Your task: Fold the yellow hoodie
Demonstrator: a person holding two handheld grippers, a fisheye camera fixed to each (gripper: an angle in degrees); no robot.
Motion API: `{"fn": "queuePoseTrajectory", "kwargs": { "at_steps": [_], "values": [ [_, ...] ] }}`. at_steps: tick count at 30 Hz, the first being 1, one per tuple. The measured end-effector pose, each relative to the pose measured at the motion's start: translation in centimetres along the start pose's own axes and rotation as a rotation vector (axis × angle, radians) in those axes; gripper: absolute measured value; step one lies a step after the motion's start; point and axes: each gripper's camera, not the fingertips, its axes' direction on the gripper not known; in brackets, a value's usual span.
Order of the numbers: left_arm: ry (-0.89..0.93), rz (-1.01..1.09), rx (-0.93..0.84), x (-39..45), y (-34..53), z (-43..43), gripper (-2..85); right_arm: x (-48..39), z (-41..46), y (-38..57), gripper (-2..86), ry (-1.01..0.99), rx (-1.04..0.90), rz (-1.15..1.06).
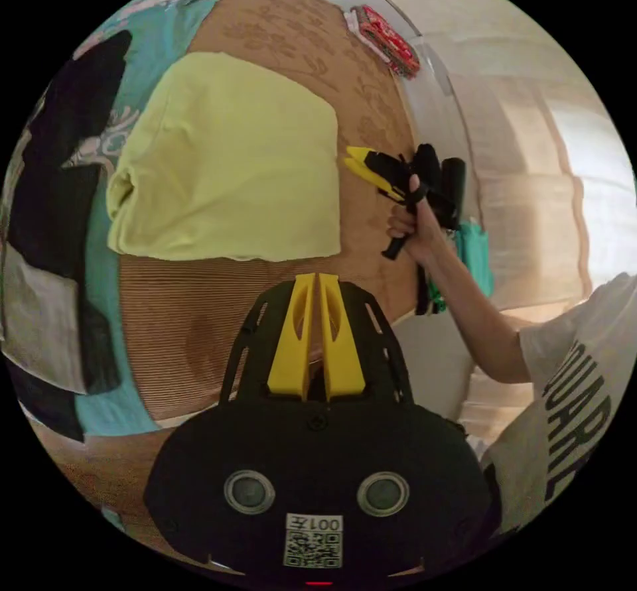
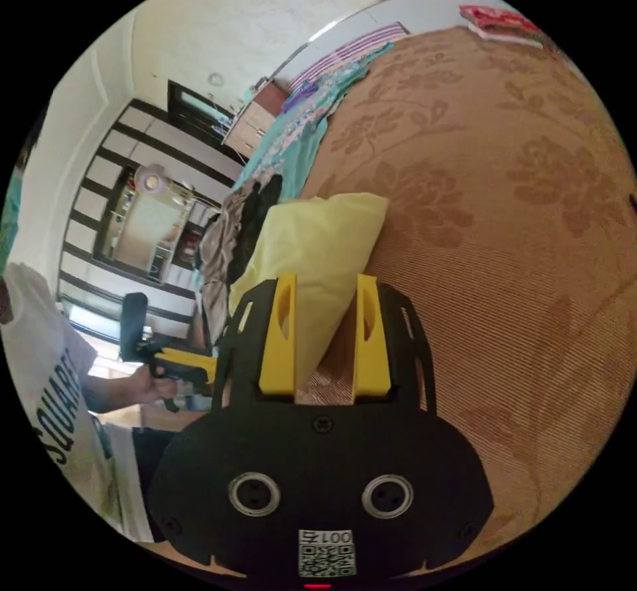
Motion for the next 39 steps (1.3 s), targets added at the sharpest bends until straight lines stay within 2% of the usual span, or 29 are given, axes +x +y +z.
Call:
{"fn": "queuePoseTrajectory", "kwargs": {
  "at_steps": [3, 9, 12, 20, 21, 24, 29, 32, 33, 36, 39],
  "values": [
    [0.149, -0.114, 0.046, -2.6, -0.5, 1.2, -0.8, 4.8, 1.4, 0.3, 11.9, -0.086, -0.125, 0.090],
    [0.317, -0.338, 0.231, -8.2, 0.0, 1.9, 2.5, 10.2, 1.2, 2.0, 13.1, -0.235, -0.162, 0.200],
    [0.467, -0.489, 0.333, -11.1, 0.8, 2.5, 5.9, 12.9, 2.0, 1.6, 13.4, -0.311, -0.178, 0.275],
    [0.820, -0.693, 0.548, -14.9, 1.8, 4.6, 14.9, 18.2, 0.1, 1.4, 11.6, -0.289, -0.250, 0.438],
    [0.844, -0.709, 0.561, -15.1, 1.8, 4.8, 15.3, 19.2, -0.3, 1.6, 11.6, -0.372, -0.259, 0.444],
    [0.894, -0.726, 0.599, -15.5, 1.6, 5.0, 17.1, 19.9, -3.1, 2.1, 11.4, -0.603, -0.202, 0.408],
    [1.009, -0.751, 0.631, -14.6, 2.0, 4.2, 24.7, 19.2, -7.9, 3.0, 10.6, -0.667, -0.126, 0.388],
    [0.885, -0.725, 0.483, -13.6, 2.6, 3.2, 28.2, 20.2, -10.4, 4.5, 9.9, -0.779, 0.002, 0.520],
    [0.869, -0.732, 0.481, -13.5, 2.8, 3.1, 28.7, 20.2, -11.3, 5.2, 9.8, -0.832, 0.049, 0.567],
    [0.960, -0.755, 0.598, -13.5, 2.4, 3.1, 31.1, 18.9, -13.7, 6.8, 9.4, -0.903, 0.117, 0.611],
    [1.033, -0.660, 0.643, -11.6, 0.1, 2.4, 30.9, 16.7, -17.2, 8.0, 8.3, -0.870, 0.142, 0.591]
  ]
}}
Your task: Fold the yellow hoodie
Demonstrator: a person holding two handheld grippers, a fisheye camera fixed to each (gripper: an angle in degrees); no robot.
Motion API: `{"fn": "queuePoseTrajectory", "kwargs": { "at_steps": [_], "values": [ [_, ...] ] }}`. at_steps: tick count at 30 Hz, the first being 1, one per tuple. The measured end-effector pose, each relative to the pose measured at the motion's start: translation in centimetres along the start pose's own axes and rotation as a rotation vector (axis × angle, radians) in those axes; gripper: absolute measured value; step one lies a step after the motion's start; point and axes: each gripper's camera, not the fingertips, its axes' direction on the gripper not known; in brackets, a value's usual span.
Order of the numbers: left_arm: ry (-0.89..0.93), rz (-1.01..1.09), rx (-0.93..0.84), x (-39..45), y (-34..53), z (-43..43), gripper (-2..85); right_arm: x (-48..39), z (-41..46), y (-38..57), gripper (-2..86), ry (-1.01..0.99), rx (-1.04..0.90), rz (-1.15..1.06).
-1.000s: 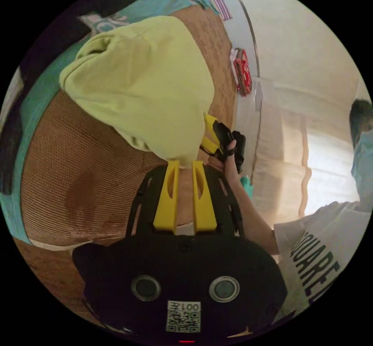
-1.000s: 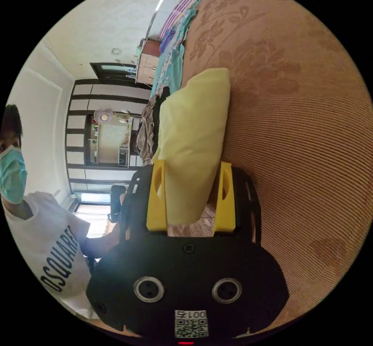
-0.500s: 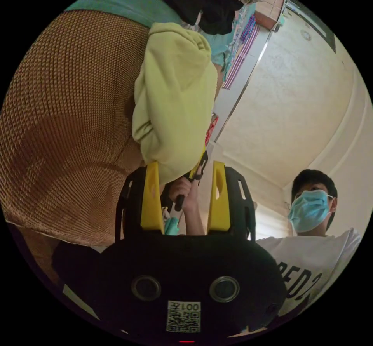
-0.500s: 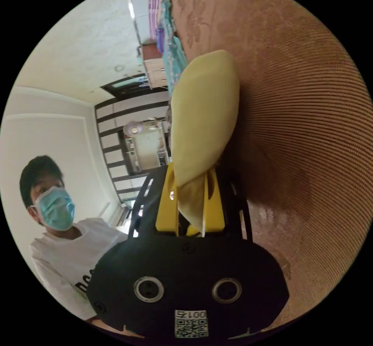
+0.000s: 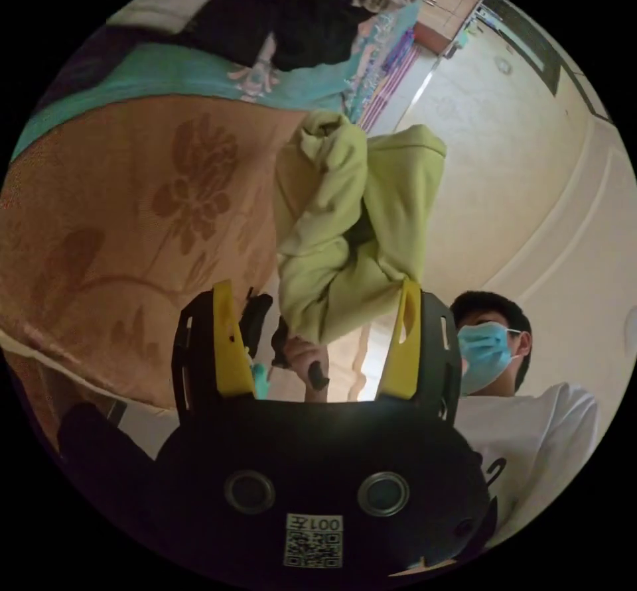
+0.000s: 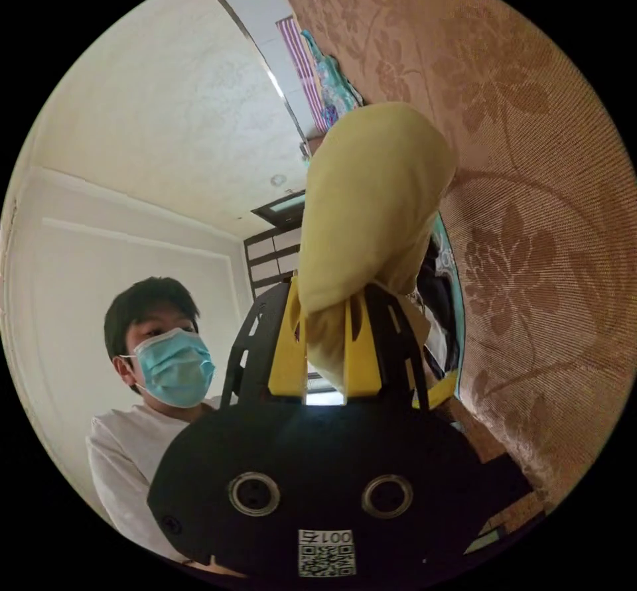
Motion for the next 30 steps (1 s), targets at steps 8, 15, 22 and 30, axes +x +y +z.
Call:
{"fn": "queuePoseTrajectory", "kwargs": {
  "at_steps": [8, 15, 22, 30],
  "values": [
    [0.086, 0.080, -0.314, 5.3, 6.7, 10.2, 23.9, -14.0, -8.2, 8.0, 2.6, 0.030, 0.214, -0.190],
    [0.098, 0.212, -0.726, 9.7, 17.6, 26.9, 17.2, -33.1, -24.6, 18.2, 3.3, 0.170, 0.610, -0.485],
    [-0.143, 0.494, -1.100, 11.1, 32.1, 40.9, 1.9, -41.0, -44.0, 27.3, 7.1, 0.488, 0.969, -0.457],
    [-0.563, 0.893, -1.299, 8.9, 46.6, 52.8, -0.9, -41.0, -54.0, 32.8, 6.3, 0.881, 1.046, -0.210]
  ]
}}
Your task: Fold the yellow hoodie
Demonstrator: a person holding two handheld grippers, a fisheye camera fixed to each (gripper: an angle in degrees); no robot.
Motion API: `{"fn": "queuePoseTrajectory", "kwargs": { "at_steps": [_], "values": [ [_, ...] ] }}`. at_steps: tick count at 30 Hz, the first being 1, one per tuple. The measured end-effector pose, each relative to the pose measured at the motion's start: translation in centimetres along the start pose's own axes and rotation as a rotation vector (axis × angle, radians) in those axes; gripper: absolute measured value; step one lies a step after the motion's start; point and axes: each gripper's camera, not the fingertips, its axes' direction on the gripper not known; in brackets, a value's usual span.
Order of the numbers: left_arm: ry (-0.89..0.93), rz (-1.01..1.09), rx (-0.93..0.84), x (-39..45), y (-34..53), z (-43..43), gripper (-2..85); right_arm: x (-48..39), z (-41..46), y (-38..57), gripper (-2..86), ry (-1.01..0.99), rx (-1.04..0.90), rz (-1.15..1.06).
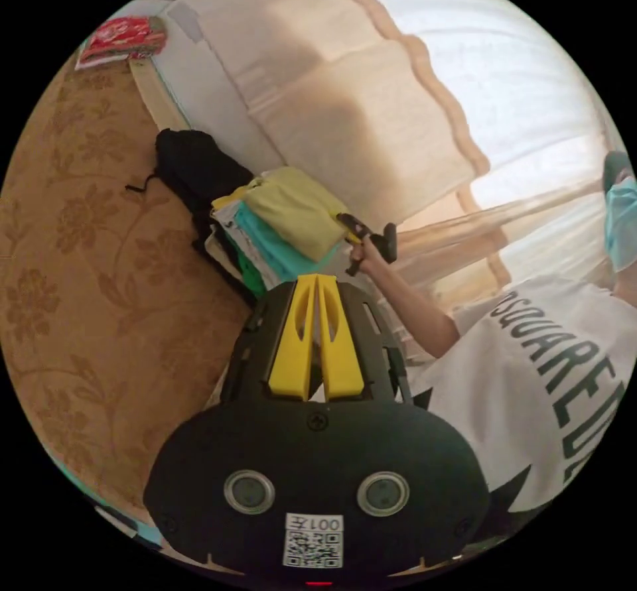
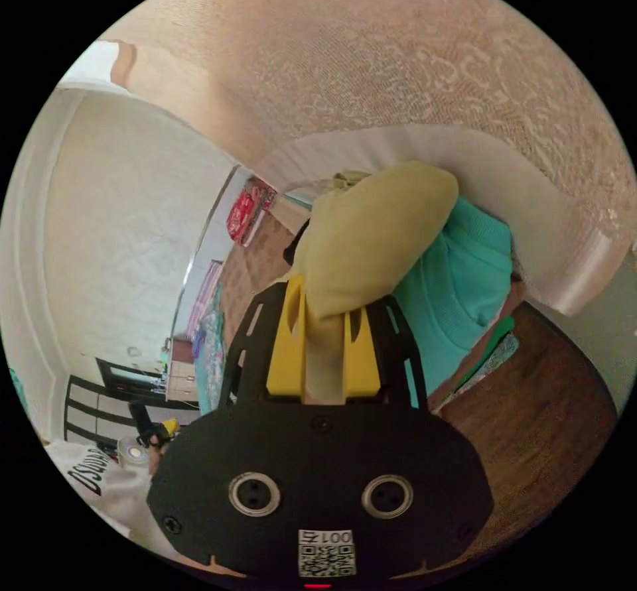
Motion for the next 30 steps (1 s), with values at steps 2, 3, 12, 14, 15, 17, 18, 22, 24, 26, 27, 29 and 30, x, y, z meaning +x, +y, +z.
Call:
{"fn": "queuePoseTrajectory", "kwargs": {
  "at_steps": [2, 3, 12, 14, 15, 17, 18, 22, 24, 26, 27, 29, 30],
  "values": [
    [-0.135, 0.066, -0.080, 3.7, -3.2, 3.4, -0.9, -2.2, -1.6, 0.7, 6.0, 0.087, 0.001, -0.024],
    [-0.161, 0.082, -0.095, 4.6, -3.9, 4.2, -0.9, -3.4, -2.7, 1.3, 5.7, 0.105, 0.031, -0.040],
    [-0.215, 0.096, -0.215, 12.3, -11.8, 13.1, -0.9, -9.8, -7.6, 4.5, 6.1, 0.212, 0.093, -0.048],
    [-0.269, 0.145, -0.251, 13.5, -13.7, 15.8, -0.9, -9.7, -8.0, 5.0, 7.0, 0.128, 0.068, 0.031],
    [-0.300, 0.175, -0.249, 13.9, -14.3, 16.5, -0.9, -10.7, -8.7, 5.3, 7.1, 0.105, 0.056, 0.034],
    [-0.450, 0.351, -0.258, 15.2, -16.7, 20.7, -0.9, -13.5, -10.0, 5.9, 7.0, 0.163, 0.034, -0.034],
    [-0.486, 0.392, -0.278, 15.4, -17.3, 22.0, -0.9, -15.7, -10.9, 6.4, 6.5, 0.219, 0.016, -0.087],
    [-0.580, 0.335, -0.353, 12.7, -21.8, 29.7, -0.9, -24.1, -12.3, 8.8, 3.6, 0.464, -0.002, -0.338],
    [-0.504, 0.213, -0.296, 11.2, -23.4, 30.7, -0.9, -30.2, -11.6, 10.4, 1.8, 0.686, 0.028, -0.525],
    [-0.420, 0.080, -0.203, 10.1, -24.7, 31.0, -0.9, -34.7, -10.7, 11.4, 1.0, 0.800, 0.109, -0.683],
    [-0.413, 0.078, -0.190, 10.1, -25.0, 31.2, -0.9, -37.3, -9.6, 11.8, 0.7, 0.837, 0.140, -0.785],
    [-0.421, 0.110, -0.212, 10.9, -26.2, 32.7, -0.9, -40.1, -7.0, 11.8, 0.4, 0.859, 0.145, -0.886],
    [-0.430, 0.126, -0.221, 11.3, -26.6, 33.1, -0.9, -40.9, -4.6, 11.2, 0.3, 0.875, 0.091, -0.918]
  ]
}}
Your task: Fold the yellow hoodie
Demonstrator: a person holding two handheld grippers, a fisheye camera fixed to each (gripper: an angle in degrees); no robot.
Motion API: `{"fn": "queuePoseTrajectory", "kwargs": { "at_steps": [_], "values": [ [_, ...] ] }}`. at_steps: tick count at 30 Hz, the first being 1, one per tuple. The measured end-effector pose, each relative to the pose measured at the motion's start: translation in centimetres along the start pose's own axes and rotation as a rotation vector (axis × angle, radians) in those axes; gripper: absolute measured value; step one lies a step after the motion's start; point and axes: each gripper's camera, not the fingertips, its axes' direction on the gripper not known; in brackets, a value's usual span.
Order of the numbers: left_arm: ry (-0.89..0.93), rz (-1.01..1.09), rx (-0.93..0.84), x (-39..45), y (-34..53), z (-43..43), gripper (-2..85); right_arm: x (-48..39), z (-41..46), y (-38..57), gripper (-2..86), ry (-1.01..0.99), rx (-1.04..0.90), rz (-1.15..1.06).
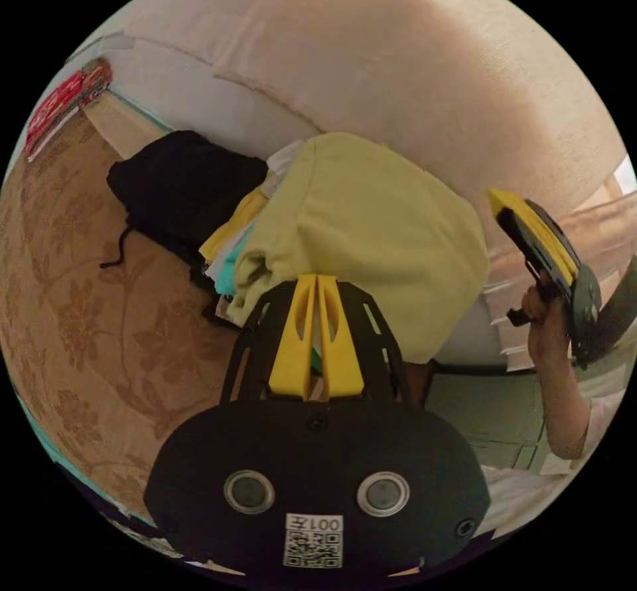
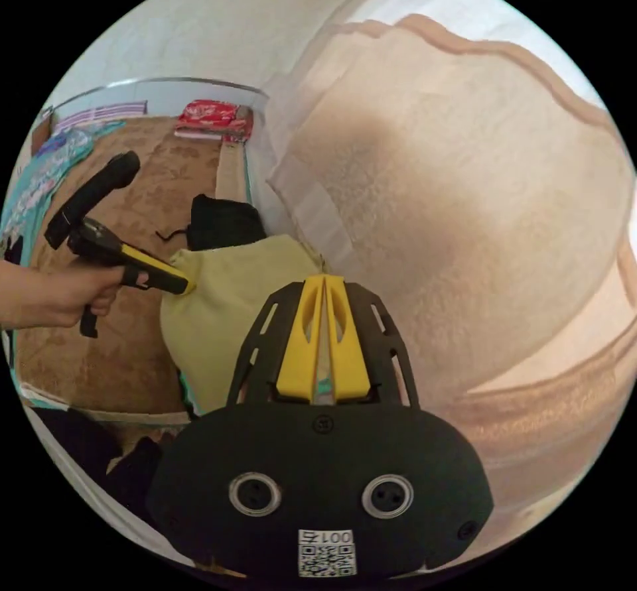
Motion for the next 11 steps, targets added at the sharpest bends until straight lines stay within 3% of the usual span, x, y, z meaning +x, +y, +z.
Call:
{"fn": "queuePoseTrajectory", "kwargs": {
  "at_steps": [3, 5, 8, 11],
  "values": [
    [-0.079, 0.108, -0.060, 2.5, -2.2, 1.0, -0.9, -3.1, 6.3, -1.8, 0.2, 0.091, -0.232, -0.083],
    [-0.116, 0.192, -0.085, 4.2, -3.5, 1.4, -1.0, -3.9, 8.7, -1.3, 0.2, 0.129, -0.288, -0.097],
    [-0.172, 0.244, -0.128, 5.5, -3.9, 0.8, -1.0, -4.5, 7.8, -1.2, 0.2, 0.038, -0.237, 0.007],
    [-0.135, 0.241, -0.127, 4.3, -2.4, -1.5, -1.0, -7.1, 6.3, -2.4, 0.2, 0.055, -0.246, -0.047]
  ]
}}
